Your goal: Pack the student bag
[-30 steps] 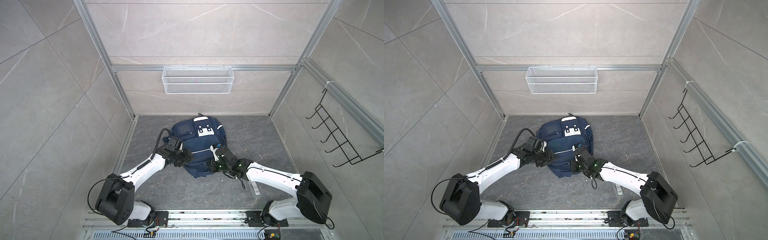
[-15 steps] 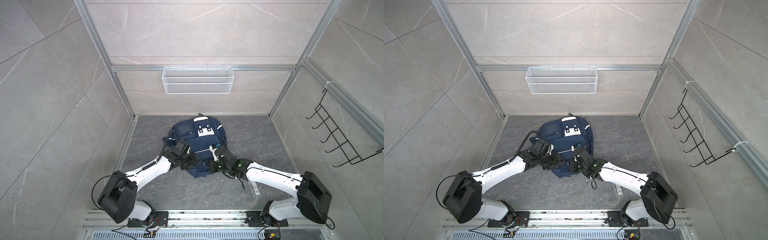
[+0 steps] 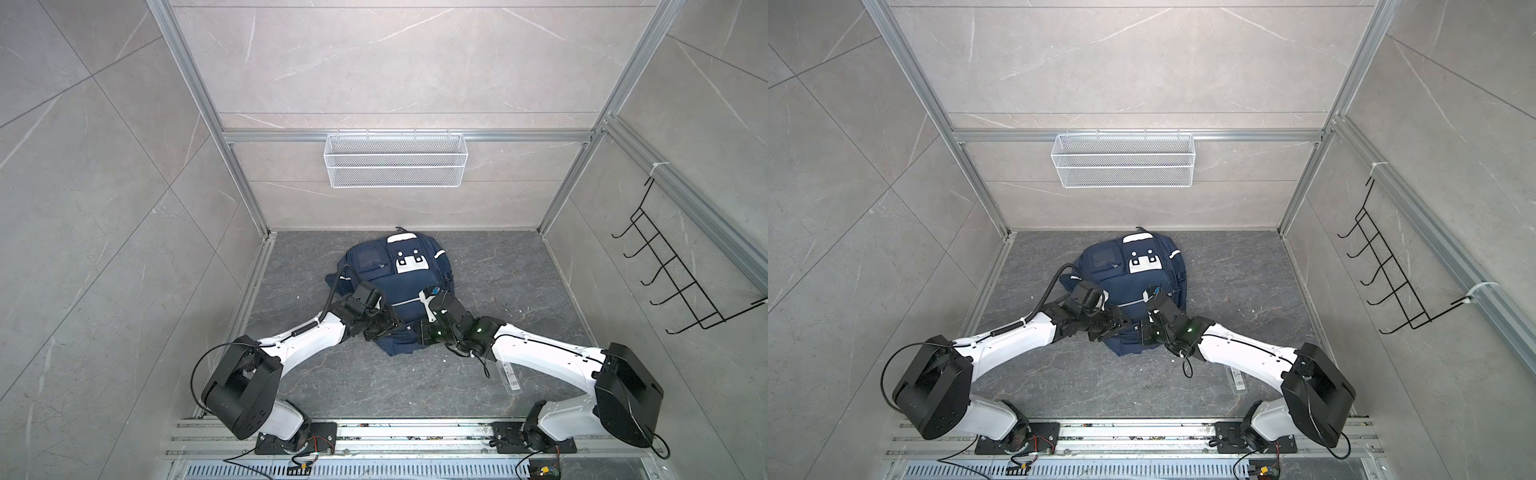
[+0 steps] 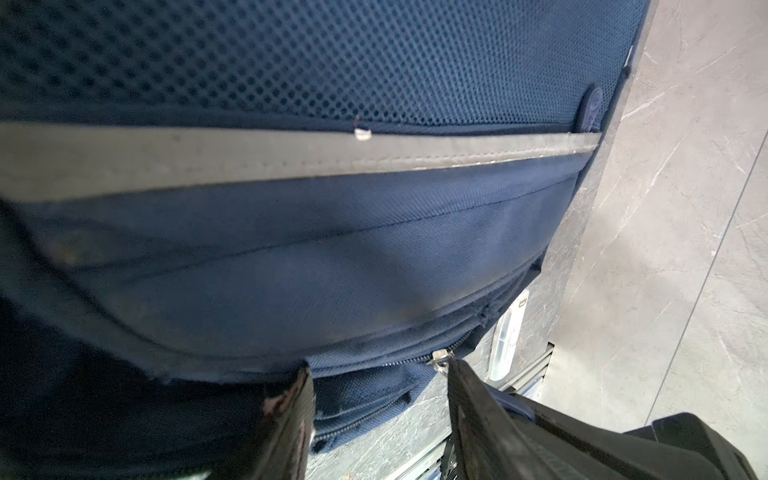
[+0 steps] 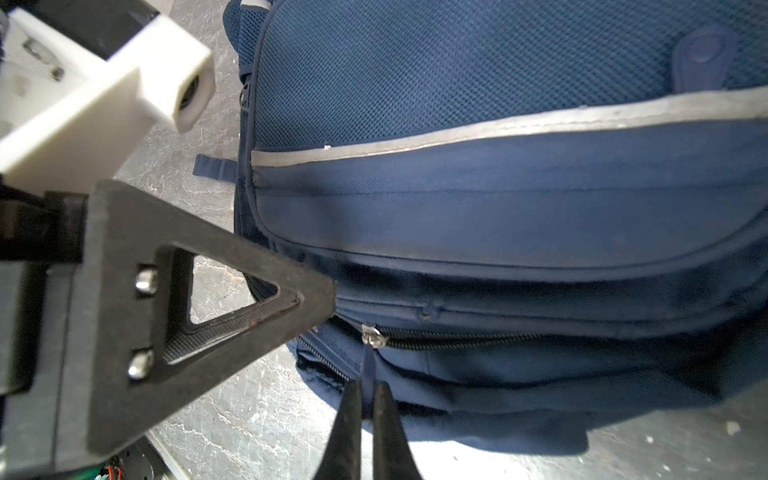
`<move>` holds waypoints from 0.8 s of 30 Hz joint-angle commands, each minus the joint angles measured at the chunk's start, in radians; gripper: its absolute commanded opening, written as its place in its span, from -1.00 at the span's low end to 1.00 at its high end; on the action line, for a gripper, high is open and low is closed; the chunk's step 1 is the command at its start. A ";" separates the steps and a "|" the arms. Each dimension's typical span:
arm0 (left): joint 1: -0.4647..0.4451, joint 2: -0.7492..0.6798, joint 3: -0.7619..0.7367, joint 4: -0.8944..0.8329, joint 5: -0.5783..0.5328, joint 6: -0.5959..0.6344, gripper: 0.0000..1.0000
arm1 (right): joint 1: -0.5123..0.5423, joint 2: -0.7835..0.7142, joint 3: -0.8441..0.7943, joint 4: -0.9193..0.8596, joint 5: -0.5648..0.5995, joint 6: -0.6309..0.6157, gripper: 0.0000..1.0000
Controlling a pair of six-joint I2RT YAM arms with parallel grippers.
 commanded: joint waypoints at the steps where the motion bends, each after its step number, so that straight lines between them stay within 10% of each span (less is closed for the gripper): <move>1: -0.013 -0.049 -0.004 -0.005 -0.010 -0.019 0.08 | 0.013 -0.014 0.036 -0.009 0.001 -0.007 -1.00; 24: 0.034 0.031 -0.068 0.121 -0.069 -0.059 0.04 | 0.023 -0.048 0.026 -0.012 -0.021 -0.006 -1.00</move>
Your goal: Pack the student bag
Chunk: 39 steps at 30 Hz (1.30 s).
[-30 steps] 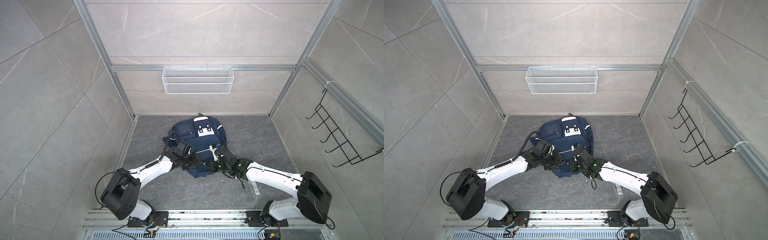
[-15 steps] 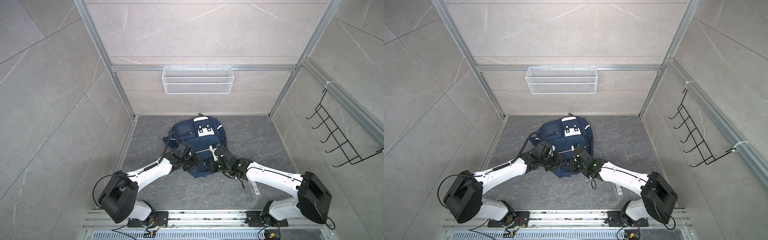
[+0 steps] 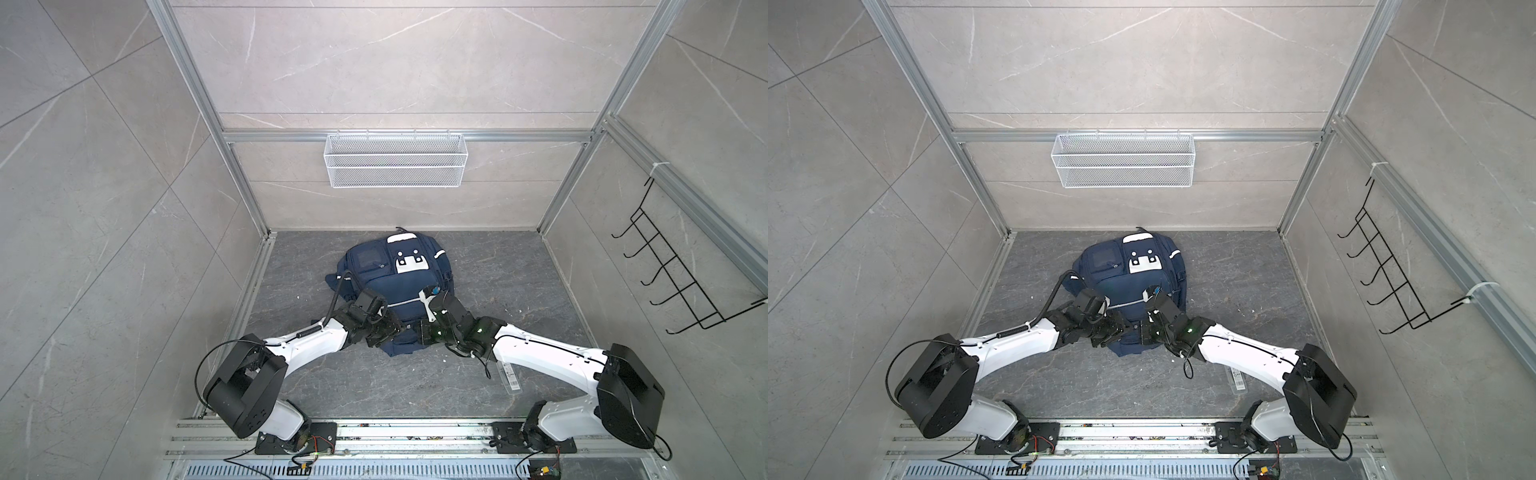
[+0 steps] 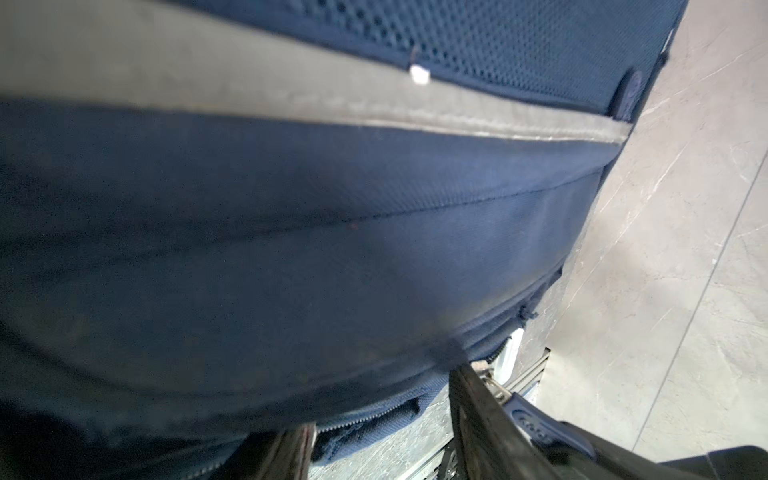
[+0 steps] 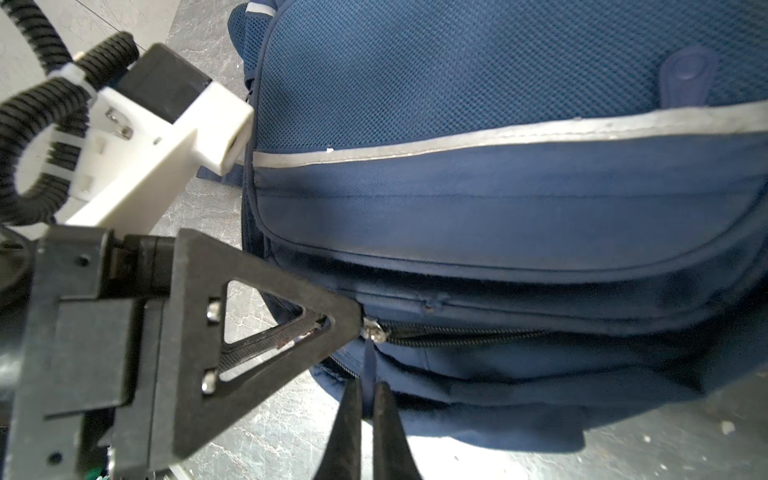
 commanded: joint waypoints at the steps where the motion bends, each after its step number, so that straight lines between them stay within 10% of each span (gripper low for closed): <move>1: 0.055 0.007 0.005 0.010 -0.056 0.020 0.02 | 0.019 -0.041 0.022 -0.010 -0.027 -0.005 -1.00; 12: 0.168 -0.006 0.015 -0.038 -0.031 0.112 -0.62 | 0.020 -0.063 -0.005 -0.041 -0.001 -0.003 -1.00; 30: 0.282 -0.036 -0.045 -0.054 -0.005 0.166 -0.64 | -0.236 -0.251 -0.027 -0.283 0.131 -0.119 -1.00; 39: 0.282 0.009 -0.017 -0.021 0.015 0.159 -0.62 | -0.196 -0.165 -0.034 -0.178 -0.010 -0.066 -1.00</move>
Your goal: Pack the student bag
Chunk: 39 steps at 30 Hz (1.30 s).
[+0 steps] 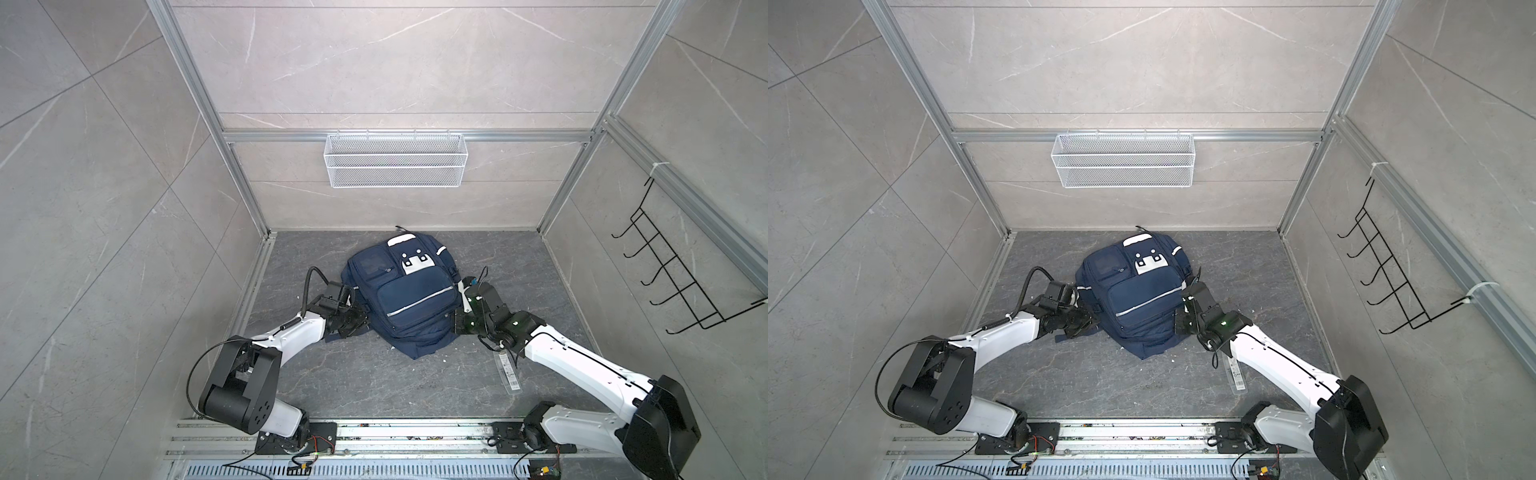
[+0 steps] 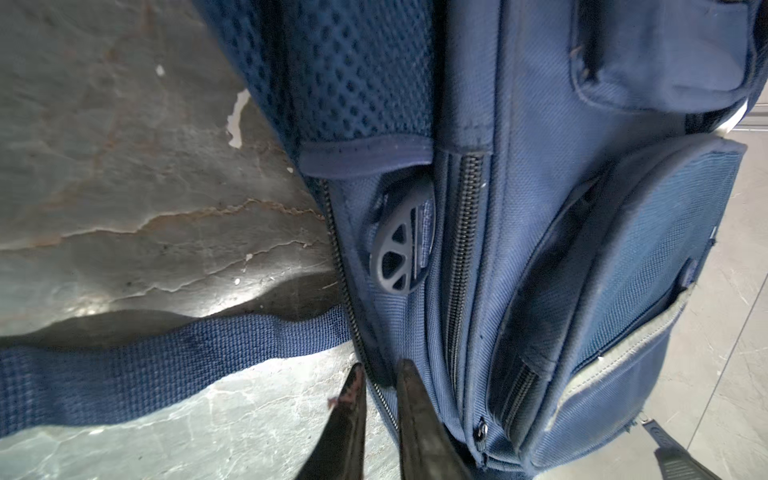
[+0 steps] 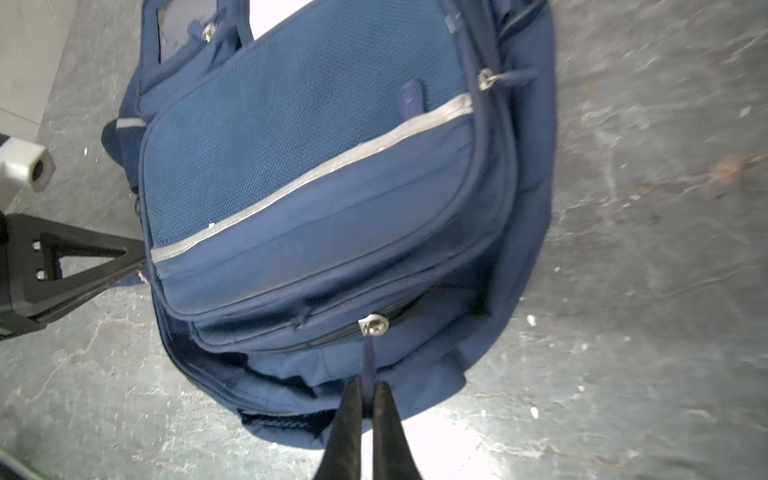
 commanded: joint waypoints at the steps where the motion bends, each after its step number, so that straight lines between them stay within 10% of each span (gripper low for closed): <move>1: 0.000 0.022 0.034 0.027 -0.003 0.022 -0.60 | 0.040 0.021 0.009 0.045 -0.050 0.019 -1.00; 25: 0.154 0.346 0.543 -0.132 0.072 0.139 -0.26 | 0.437 0.375 0.324 0.164 -0.025 0.082 -1.00; 39: 0.092 -0.171 0.125 -0.191 0.066 0.087 0.05 | 0.428 0.408 0.324 0.161 0.023 0.049 -1.00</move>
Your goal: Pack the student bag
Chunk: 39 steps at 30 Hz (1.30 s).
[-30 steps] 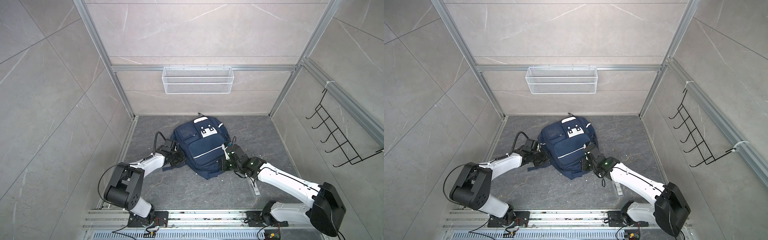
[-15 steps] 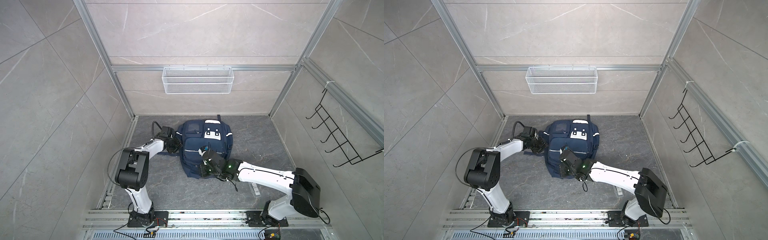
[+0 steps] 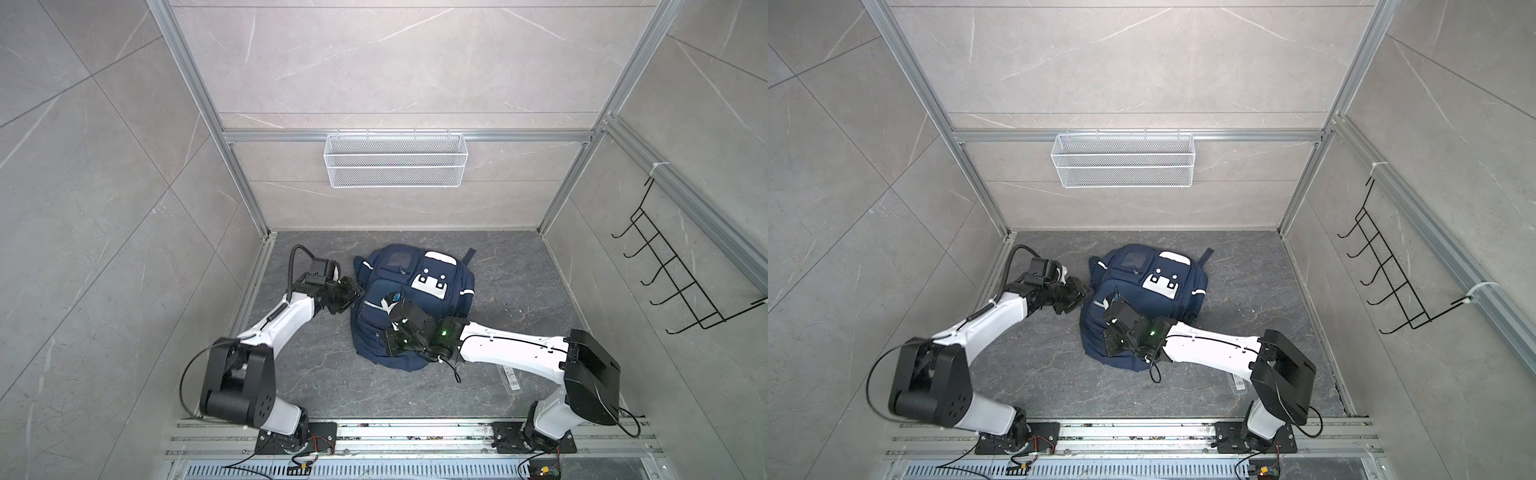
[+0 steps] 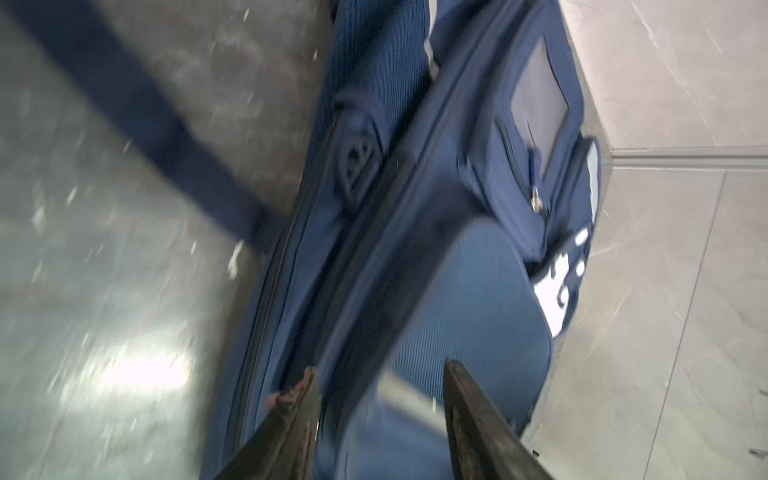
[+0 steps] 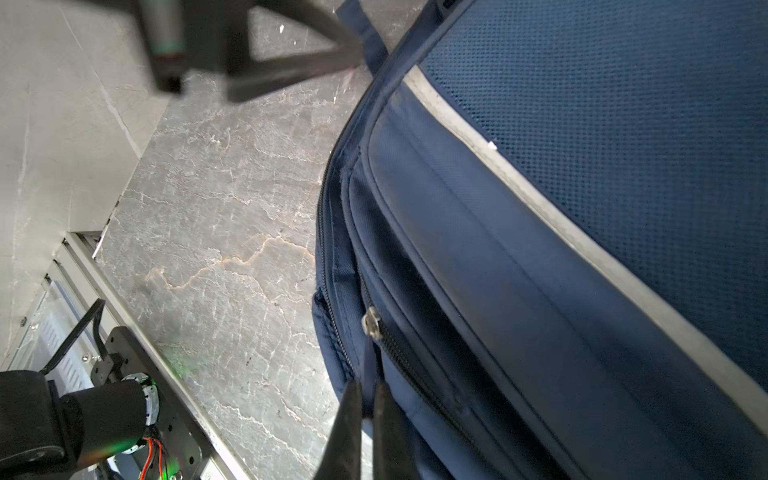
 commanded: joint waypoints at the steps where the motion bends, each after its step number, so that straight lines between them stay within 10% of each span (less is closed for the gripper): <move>1: -0.032 -0.119 -0.072 -0.020 0.031 -0.045 0.05 | -0.001 0.009 0.022 0.010 0.005 -0.024 -1.00; 26: -0.178 0.008 -0.250 0.151 -0.052 -0.136 0.02 | -0.015 -0.193 -0.277 -0.057 0.105 0.068 -1.00; 39: -0.121 0.038 -0.216 0.110 -0.069 -0.071 0.01 | -0.309 -0.532 -0.360 -0.269 0.153 -0.055 -1.00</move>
